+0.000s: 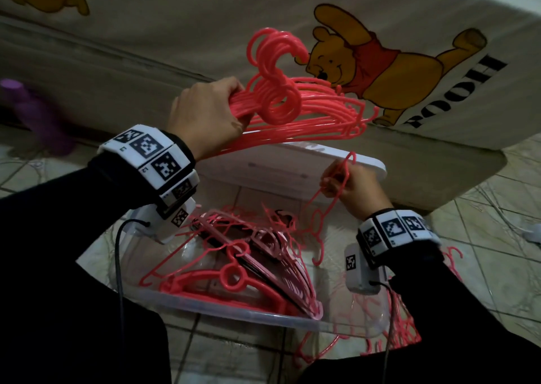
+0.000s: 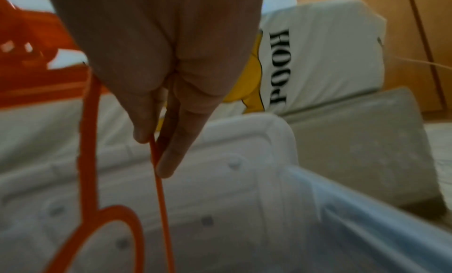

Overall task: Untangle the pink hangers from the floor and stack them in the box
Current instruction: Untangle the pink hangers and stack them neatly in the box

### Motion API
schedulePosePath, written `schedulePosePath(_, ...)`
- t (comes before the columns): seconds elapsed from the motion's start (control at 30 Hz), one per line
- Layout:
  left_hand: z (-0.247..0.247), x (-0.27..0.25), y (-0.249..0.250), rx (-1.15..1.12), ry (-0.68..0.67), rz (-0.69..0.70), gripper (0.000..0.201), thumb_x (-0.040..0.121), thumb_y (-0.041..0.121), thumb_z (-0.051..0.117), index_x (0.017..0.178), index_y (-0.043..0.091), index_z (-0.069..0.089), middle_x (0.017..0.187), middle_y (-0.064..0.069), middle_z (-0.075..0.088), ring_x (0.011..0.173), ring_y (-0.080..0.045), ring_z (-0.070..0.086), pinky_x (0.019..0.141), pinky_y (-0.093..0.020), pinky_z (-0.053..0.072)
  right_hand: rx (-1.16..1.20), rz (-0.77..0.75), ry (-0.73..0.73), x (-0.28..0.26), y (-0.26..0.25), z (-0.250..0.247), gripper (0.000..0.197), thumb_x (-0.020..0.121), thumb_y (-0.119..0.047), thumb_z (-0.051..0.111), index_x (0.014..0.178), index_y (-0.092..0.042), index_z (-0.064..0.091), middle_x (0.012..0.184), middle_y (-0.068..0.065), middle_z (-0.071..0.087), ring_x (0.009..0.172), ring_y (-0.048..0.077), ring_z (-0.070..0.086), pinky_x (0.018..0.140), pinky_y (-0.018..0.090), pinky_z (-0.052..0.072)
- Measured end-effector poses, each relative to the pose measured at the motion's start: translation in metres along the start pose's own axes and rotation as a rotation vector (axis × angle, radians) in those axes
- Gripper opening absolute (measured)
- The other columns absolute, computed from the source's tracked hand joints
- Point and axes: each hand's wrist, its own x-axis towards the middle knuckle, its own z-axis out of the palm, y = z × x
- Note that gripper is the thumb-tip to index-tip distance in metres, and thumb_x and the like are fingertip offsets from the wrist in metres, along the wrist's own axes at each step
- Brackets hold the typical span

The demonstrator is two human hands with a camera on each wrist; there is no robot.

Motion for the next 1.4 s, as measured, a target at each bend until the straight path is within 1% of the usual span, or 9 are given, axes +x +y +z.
schedulePosePath(0.13, 0.001, 0.0, 0.001, 0.007, -0.021, 0.004, 0.027, 0.079, 0.043, 0.062, 0.101, 0.029, 0.06, 0.095, -0.006, 0.069, 0.092, -0.035, 0.062, 0.079, -0.041, 0.049, -0.01, 0.051, -0.083, -0.001, 0.011, 0.013, 0.014, 0.084, 0.001, 0.06, 0.083, -0.011, 0.068, 0.08, 0.009, 0.07, 0.08, 0.026, 0.069, 0.079, 0.039, 0.055)
schedulePosePath(0.27, 0.003, -0.002, 0.002, 0.023, -0.036, 0.008, 0.027, 0.077, 0.039, 0.064, 0.101, 0.029, 0.06, 0.095, -0.007, 0.07, 0.092, -0.036, 0.062, 0.079, -0.042, 0.05, -0.277, 0.014, -0.206, 0.0, 0.016, 0.025, 0.02, 0.086, -0.006, 0.06, 0.098, -0.016, 0.074, 0.099, 0.006, 0.073, 0.096, 0.02, 0.066, 0.083, 0.018, 0.043)
schedulePosePath(0.37, 0.004, -0.004, 0.002, 0.029, -0.047, 0.006, 0.028, 0.075, 0.037, 0.066, 0.102, 0.03, 0.06, 0.095, -0.007, 0.07, 0.092, -0.036, 0.062, 0.078, -0.04, 0.048, -0.396, 0.063, -0.288, -0.001, 0.014, 0.028, 0.024, 0.091, -0.007, 0.052, 0.107, -0.014, 0.07, 0.107, 0.012, 0.07, 0.103, 0.026, 0.064, 0.089, 0.029, 0.046)
schedulePosePath(0.53, 0.005, -0.001, -0.002, 0.021, -0.035, 0.009, 0.031, 0.077, 0.045, 0.066, 0.103, 0.028, 0.061, 0.098, -0.006, 0.07, 0.094, -0.035, 0.062, 0.077, -0.039, 0.046, -0.414, 0.082, -0.242, 0.0, 0.006, 0.007, 0.018, 0.091, -0.01, 0.055, 0.103, -0.002, 0.067, 0.102, 0.02, 0.068, 0.1, 0.034, 0.063, 0.088, 0.04, 0.047)
schedulePosePath(0.63, 0.005, 0.001, -0.004, 0.008, -0.052, -0.02, 0.038, 0.073, 0.051, 0.069, 0.103, 0.029, 0.061, 0.099, -0.005, 0.07, 0.096, -0.034, 0.062, 0.079, -0.039, 0.046, -0.125, 0.111, -0.243, -0.002, -0.002, -0.01, 0.01, 0.09, -0.003, 0.058, 0.093, 0.004, 0.064, 0.087, 0.021, 0.069, 0.075, 0.026, 0.067, 0.082, 0.043, 0.053)
schedulePosePath(0.73, 0.006, 0.003, -0.007, 0.001, -0.074, -0.053, 0.046, 0.068, 0.058, 0.069, 0.103, 0.03, 0.061, 0.099, -0.004, 0.069, 0.097, -0.034, 0.062, 0.081, -0.038, 0.046, 0.266, 0.136, -0.242, -0.009, -0.014, -0.022, 0.012, 0.091, 0.006, 0.052, 0.095, 0.014, 0.059, 0.082, 0.021, 0.065, 0.054, 0.005, 0.065, 0.062, 0.021, 0.058)
schedulePosePath(0.93, 0.009, 0.0, -0.009, 0.003, -0.147, -0.051, 0.048, 0.061, 0.07, 0.063, 0.087, 0.031, 0.054, 0.082, 0.005, 0.059, 0.089, -0.029, 0.062, 0.071, -0.031, 0.038, 0.821, 0.198, -0.016, -0.012, -0.026, -0.036, 0.007, 0.091, 0.002, 0.052, 0.088, 0.006, 0.058, 0.067, 0.013, 0.068, 0.062, 0.021, 0.069, 0.063, 0.027, 0.059)
schedulePosePath(1.23, 0.012, -0.008, -0.001, -0.091, -0.247, -0.074, 0.058, 0.057, 0.075, 0.07, 0.086, 0.027, 0.056, 0.076, 0.011, 0.059, 0.082, -0.021, 0.06, 0.08, -0.036, 0.047, 1.114, 0.311, 0.144, -0.003, -0.024, -0.022, 0.008, 0.091, -0.002, 0.055, 0.086, 0.004, 0.058, 0.066, 0.014, 0.068, 0.064, 0.024, 0.069, 0.067, 0.027, 0.059)
schedulePosePath(1.4, 0.008, -0.008, 0.001, -0.103, -0.244, -0.077, 0.089, 0.041, 0.091, 0.056, 0.099, 0.023, 0.059, 0.092, 0.003, 0.065, 0.088, -0.022, 0.061, 0.084, -0.039, 0.049, 1.116, 0.289, 0.182, 0.0, -0.021, -0.022, 0.007, 0.091, -0.002, 0.055, 0.087, 0.002, 0.058, 0.062, 0.013, 0.067, 0.06, 0.022, 0.069, 0.062, 0.025, 0.058)
